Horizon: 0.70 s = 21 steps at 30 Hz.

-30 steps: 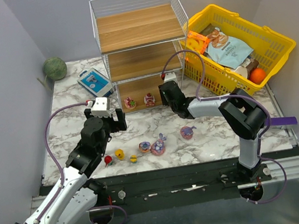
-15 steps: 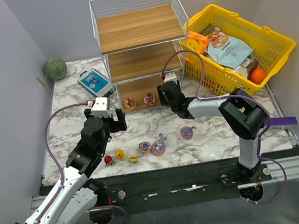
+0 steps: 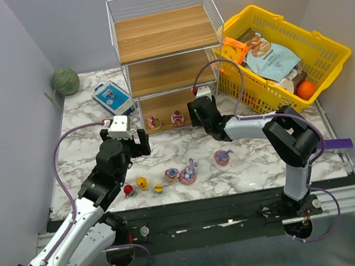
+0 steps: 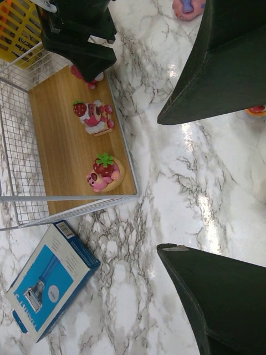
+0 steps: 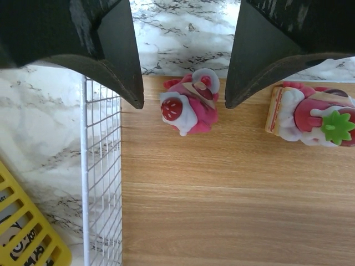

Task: Place and organize the plastic toys onto the shelf

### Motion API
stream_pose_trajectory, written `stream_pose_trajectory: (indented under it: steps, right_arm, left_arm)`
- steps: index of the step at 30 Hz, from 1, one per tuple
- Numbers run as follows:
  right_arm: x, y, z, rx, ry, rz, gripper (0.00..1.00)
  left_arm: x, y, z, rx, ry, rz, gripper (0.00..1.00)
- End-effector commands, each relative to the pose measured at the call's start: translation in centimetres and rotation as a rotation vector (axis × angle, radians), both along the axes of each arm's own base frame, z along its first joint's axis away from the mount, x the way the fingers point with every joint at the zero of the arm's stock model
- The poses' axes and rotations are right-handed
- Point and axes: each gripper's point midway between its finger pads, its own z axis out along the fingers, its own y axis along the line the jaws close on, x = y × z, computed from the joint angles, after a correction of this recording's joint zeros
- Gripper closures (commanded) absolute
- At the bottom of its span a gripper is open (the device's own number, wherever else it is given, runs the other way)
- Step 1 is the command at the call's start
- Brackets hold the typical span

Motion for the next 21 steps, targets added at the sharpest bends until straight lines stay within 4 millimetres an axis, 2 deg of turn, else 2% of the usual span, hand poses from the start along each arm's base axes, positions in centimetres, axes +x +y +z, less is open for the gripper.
stream_pose_trajectory:
  steps: [1, 10, 13, 17, 21]
  right_arm:
    - [0.1, -0.6, 3.0, 0.066, -0.037, -0.037, 0.32]
    - [-1.0, -0.3, 4.5, 0.123, -0.050, 0.004, 0.30]
    - [-1.5, -0.3, 4.3, 0.155, -0.038, 0.001, 0.34]
    - [-2.6, -0.3, 4.1, 0.229, -0.013, -0.008, 0.63]
    - [-3.7, 0.1, 3.2, 0.270, 0.028, -0.008, 0.74]
  left_arm:
    - [-0.2, -0.2, -0.3, -0.013, 0.006, -0.015, 0.04]
    - [-0.5, -0.4, 0.0, -0.027, -0.001, -0.031, 0.04]
    - [-0.6, -0.4, 0.1, -0.034, -0.005, -0.033, 0.04]
    - [-0.7, -0.3, 0.3, -0.037, -0.012, -0.036, 0.04]
    - [-0.8, -0.3, 0.4, -0.042, -0.015, -0.034, 0.04]
